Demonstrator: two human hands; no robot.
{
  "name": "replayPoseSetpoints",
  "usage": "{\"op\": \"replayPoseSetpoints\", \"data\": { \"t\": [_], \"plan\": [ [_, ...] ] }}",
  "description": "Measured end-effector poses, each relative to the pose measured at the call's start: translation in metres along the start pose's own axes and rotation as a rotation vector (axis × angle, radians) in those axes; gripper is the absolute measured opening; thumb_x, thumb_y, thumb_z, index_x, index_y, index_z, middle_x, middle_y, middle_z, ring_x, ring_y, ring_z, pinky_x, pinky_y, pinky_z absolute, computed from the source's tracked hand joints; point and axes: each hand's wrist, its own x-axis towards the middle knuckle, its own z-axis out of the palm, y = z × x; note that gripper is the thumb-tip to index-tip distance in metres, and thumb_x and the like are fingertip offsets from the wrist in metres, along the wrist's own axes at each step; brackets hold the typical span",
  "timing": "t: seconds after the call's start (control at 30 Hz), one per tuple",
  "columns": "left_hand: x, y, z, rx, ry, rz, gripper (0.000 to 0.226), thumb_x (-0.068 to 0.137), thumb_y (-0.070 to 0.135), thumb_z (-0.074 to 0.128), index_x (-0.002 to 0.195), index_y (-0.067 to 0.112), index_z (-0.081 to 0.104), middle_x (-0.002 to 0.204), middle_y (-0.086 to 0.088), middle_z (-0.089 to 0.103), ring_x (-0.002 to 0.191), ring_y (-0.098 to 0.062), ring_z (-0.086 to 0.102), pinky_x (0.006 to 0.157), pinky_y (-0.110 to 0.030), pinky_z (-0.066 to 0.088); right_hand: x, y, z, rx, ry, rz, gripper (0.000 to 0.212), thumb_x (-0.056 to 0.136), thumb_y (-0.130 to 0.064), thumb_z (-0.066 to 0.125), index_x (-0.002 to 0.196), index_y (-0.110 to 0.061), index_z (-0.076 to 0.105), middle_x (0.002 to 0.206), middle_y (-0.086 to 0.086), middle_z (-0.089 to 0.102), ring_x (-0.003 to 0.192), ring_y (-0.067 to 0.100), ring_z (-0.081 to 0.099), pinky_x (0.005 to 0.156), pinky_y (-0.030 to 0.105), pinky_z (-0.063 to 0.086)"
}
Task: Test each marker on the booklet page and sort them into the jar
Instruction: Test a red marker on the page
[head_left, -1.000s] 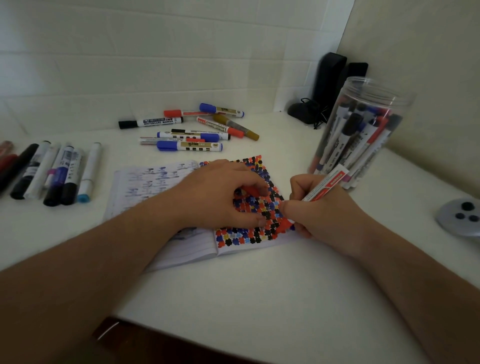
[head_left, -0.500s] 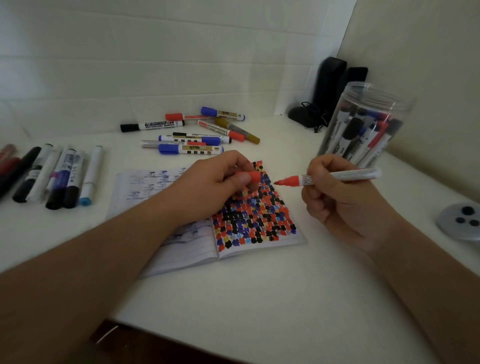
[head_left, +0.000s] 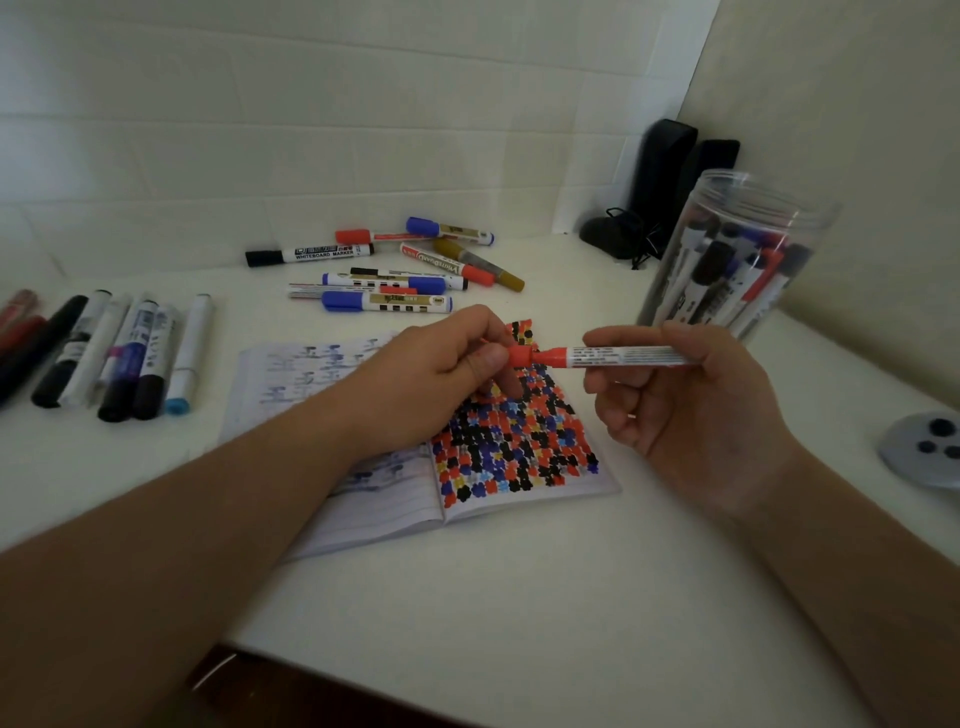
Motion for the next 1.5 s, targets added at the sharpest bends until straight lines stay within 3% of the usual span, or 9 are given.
{"op": "replayPoseSetpoints", "data": {
  "t": [0.13,0.3,0.53,0.73,0.87,1.0,1.13,1.3,1.5],
  "plan": [
    [0.0,0.001,0.001,0.02,0.003,0.005,0.014,0.108,0.033,0.043,0.109,0.038,0.057,0.1,0.028,0.071,0.097,0.001,0.065,0.093,-0.042,0.054,0.001,0.001,0.005,-0.032,0.003,0.051,0.051,0.092,-0.039,0.043,0.116,-0.009,0.076,0.096,0.015,0.073,0.066,0.02,0.057,0.058,0.027,0.047],
    [0.001,-0.003,0.001,0.034,0.021,0.016,0.013,0.108,0.032,0.045,0.111,0.036,0.056,0.098,0.024,0.072,0.094,0.004,0.065,0.086,-0.029,0.052,0.005,0.007,0.014,-0.206,0.139,-0.015,0.024,0.107,-0.017,0.043,0.105,-0.013,0.067,0.09,0.015,0.068,0.058,0.021,0.053,0.047,0.026,0.043],
    [0.003,-0.003,0.005,0.171,0.096,0.105,0.011,0.109,0.028,0.038,0.106,0.026,0.048,0.082,0.01,0.064,0.081,-0.009,0.063,0.075,-0.036,0.053,0.004,0.011,0.02,-0.317,0.116,-0.102,0.021,0.108,-0.021,0.045,0.095,-0.017,0.061,0.093,0.015,0.072,0.059,0.022,0.052,0.044,0.024,0.034],
    [0.004,-0.004,0.006,0.145,0.127,0.115,0.01,0.109,0.031,0.038,0.108,0.029,0.048,0.084,0.011,0.066,0.081,-0.003,0.062,0.073,-0.028,0.052,0.001,0.005,0.021,-0.352,0.163,-0.131,0.013,0.106,-0.021,0.05,0.1,-0.01,0.055,0.089,0.014,0.072,0.06,0.021,0.053,0.045,0.024,0.037],
    [0.005,-0.005,0.007,0.162,0.088,0.138,0.01,0.105,0.04,0.046,0.112,0.038,0.052,0.093,0.019,0.067,0.088,0.006,0.062,0.074,-0.022,0.05,0.0,-0.008,0.018,-0.508,0.373,-0.305,0.009,0.1,-0.015,0.063,0.095,-0.014,0.056,0.076,0.009,0.069,0.06,0.023,0.058,0.052,0.031,0.046],
    [0.005,-0.008,0.009,0.338,0.061,0.239,0.028,0.101,0.049,0.046,0.124,0.044,0.059,0.096,0.027,0.056,0.096,0.008,0.048,0.075,-0.019,0.038,-0.009,-0.034,0.021,-0.738,0.528,-0.521,0.024,0.095,-0.016,0.072,0.107,-0.03,0.056,0.088,0.002,0.073,0.074,0.021,0.073,0.067,0.036,0.062],
    [0.007,-0.011,0.012,0.422,0.075,0.205,0.033,0.104,0.05,0.043,0.137,0.045,0.05,0.112,0.018,0.062,0.1,-0.001,0.05,0.085,-0.03,0.045,-0.019,-0.093,0.028,-0.802,0.586,-0.802,0.04,0.095,-0.019,0.072,0.11,-0.041,0.042,0.087,0.004,0.073,0.074,0.027,0.074,0.069,0.044,0.061],
    [0.005,-0.015,0.014,0.433,0.069,0.18,0.029,0.105,0.047,0.045,0.133,0.044,0.053,0.114,0.017,0.063,0.102,-0.003,0.052,0.091,-0.032,0.048,-0.018,-0.169,0.013,-0.983,0.823,-1.032,0.032,0.097,-0.024,0.063,0.103,-0.037,0.035,0.093,-0.005,0.066,0.07,0.022,0.071,0.067,0.041,0.06],
    [0.004,-0.013,0.015,0.418,0.093,0.179,0.025,0.105,0.049,0.045,0.125,0.045,0.06,0.112,0.024,0.063,0.101,0.003,0.052,0.093,-0.031,0.048,0.006,-0.164,-0.014,-1.481,0.729,-0.707,0.021,0.103,-0.024,0.059,0.11,-0.024,0.04,0.09,-0.007,0.063,0.073,0.011,0.064,0.063,0.031,0.052]
  ]
}}
